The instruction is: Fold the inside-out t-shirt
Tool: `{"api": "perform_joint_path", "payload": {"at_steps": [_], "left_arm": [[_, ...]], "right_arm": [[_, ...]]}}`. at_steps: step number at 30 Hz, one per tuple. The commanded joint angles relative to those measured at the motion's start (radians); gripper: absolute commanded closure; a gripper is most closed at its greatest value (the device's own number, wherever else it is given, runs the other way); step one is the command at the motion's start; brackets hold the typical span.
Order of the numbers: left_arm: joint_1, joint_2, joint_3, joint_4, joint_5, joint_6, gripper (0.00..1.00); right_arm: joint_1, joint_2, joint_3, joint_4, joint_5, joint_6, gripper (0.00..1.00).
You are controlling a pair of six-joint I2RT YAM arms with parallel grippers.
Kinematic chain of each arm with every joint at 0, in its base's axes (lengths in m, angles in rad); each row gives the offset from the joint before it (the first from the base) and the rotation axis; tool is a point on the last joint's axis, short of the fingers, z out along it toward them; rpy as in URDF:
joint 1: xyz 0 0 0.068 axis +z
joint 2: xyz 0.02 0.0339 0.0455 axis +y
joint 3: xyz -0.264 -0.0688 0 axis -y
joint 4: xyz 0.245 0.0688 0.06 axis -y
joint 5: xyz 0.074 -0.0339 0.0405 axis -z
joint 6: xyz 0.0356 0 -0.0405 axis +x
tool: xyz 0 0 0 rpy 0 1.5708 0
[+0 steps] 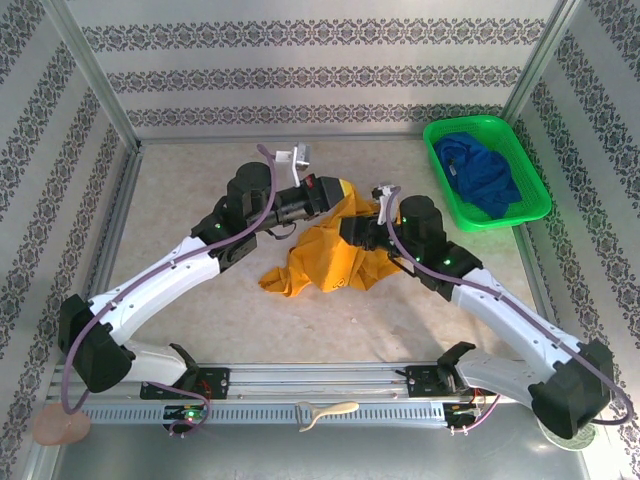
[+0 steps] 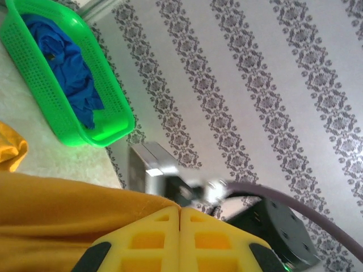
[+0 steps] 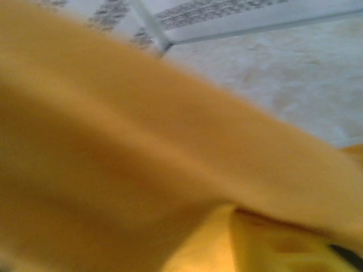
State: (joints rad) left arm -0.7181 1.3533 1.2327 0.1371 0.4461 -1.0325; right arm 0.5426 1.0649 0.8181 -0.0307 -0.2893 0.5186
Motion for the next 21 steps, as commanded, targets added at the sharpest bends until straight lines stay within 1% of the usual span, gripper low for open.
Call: {"api": "perform_joint_path", "payload": {"at_steps": [1, 2, 3, 4, 6, 8, 11, 13, 17, 18, 21], "left_arm": [[-0.052, 0.011, 0.046, -0.015, 0.001, 0.039, 1.0], [-0.056, 0.02, 0.048, -0.028, 0.012, 0.05, 1.0], [-0.058, 0.024, 0.041, -0.026, 0.027, 0.059, 0.96], [-0.058, 0.024, 0.027, -0.018, 0.035, 0.063, 0.87], [-0.057, 0.01, -0.011, -0.009, 0.021, 0.102, 0.62], [-0.051, -0.02, -0.047, -0.055, -0.044, 0.17, 0.44], [-0.028, -0.068, -0.116, -0.108, -0.149, 0.242, 0.29], [0.003, -0.081, -0.157, -0.124, -0.165, 0.25, 0.27], [0.065, -0.049, -0.219, -0.135, -0.146, 0.233, 0.25], [0.081, -0.028, -0.23, -0.122, -0.123, 0.224, 0.25], [0.117, 0.045, -0.238, -0.039, -0.003, 0.195, 0.25]], "right_arm": [[-0.106, -0.005, -0.096, 0.157, 0.029, 0.087, 0.88], [-0.157, -0.008, -0.137, 0.23, -0.029, 0.116, 0.99], [-0.196, -0.01, -0.173, 0.288, -0.083, 0.131, 1.0], [-0.226, -0.015, -0.203, 0.338, -0.132, 0.136, 1.0], [-0.283, -0.022, -0.277, 0.475, -0.255, 0.142, 1.0], [-0.328, -0.016, -0.327, 0.595, -0.379, 0.147, 1.0], [-0.361, 0.003, -0.34, 0.657, -0.541, 0.16, 1.0], [-0.362, 0.006, -0.339, 0.67, -0.61, 0.17, 1.0], [-0.349, -0.017, -0.347, 0.7, -0.669, 0.2, 1.0], [-0.342, -0.026, -0.349, 0.699, -0.676, 0.205, 1.0], [-0.325, -0.044, -0.349, 0.7, -0.704, 0.214, 1.0]]}}
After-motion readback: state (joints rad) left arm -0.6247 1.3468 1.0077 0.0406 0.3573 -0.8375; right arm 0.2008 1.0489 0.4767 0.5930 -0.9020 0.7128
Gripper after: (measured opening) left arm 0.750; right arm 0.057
